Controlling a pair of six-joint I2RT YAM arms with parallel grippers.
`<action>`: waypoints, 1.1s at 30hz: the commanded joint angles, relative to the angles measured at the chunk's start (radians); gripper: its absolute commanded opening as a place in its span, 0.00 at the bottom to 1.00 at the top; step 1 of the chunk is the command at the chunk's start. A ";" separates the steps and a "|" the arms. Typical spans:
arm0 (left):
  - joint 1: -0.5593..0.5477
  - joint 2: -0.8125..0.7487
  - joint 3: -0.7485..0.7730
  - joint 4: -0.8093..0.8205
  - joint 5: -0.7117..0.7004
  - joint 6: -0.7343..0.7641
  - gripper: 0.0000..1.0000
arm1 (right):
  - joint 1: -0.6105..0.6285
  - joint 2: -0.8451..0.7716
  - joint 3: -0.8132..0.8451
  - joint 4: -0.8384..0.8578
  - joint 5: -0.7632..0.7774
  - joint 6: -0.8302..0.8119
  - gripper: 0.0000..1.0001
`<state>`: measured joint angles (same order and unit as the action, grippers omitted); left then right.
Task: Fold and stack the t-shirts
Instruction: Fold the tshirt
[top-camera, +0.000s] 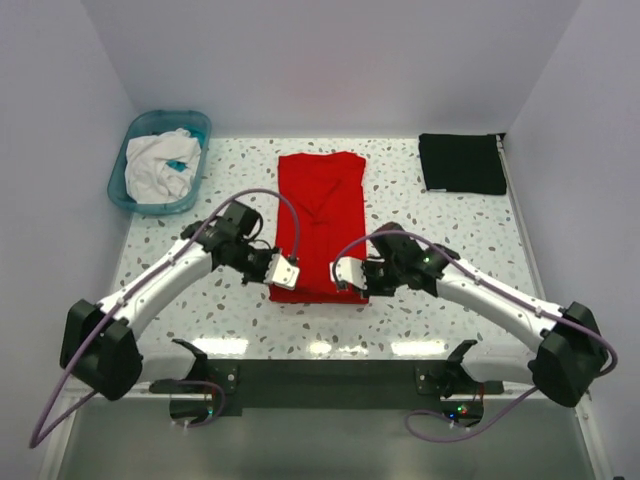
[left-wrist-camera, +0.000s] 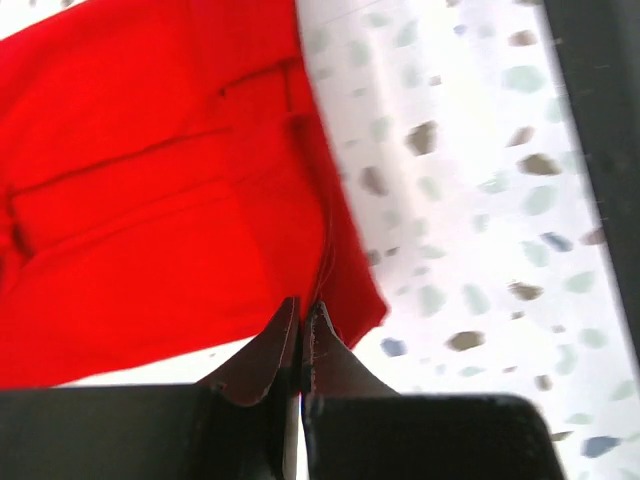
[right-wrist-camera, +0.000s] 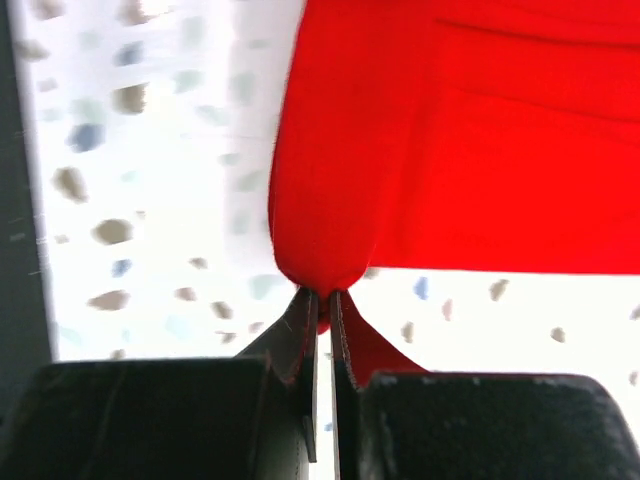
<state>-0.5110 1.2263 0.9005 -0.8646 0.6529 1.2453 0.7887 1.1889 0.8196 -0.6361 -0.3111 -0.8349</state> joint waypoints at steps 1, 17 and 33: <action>0.068 0.110 0.126 -0.054 0.053 0.101 0.00 | -0.090 0.101 0.127 -0.024 -0.074 -0.096 0.00; 0.241 0.712 0.679 -0.129 0.056 0.282 0.00 | -0.339 0.569 0.588 -0.073 -0.144 -0.277 0.00; 0.272 0.950 0.910 -0.080 0.024 0.255 0.00 | -0.407 0.851 0.812 -0.050 -0.129 -0.284 0.00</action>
<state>-0.2516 2.1620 1.7710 -0.9604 0.6853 1.4853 0.3904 2.0228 1.5787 -0.7025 -0.4183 -1.1072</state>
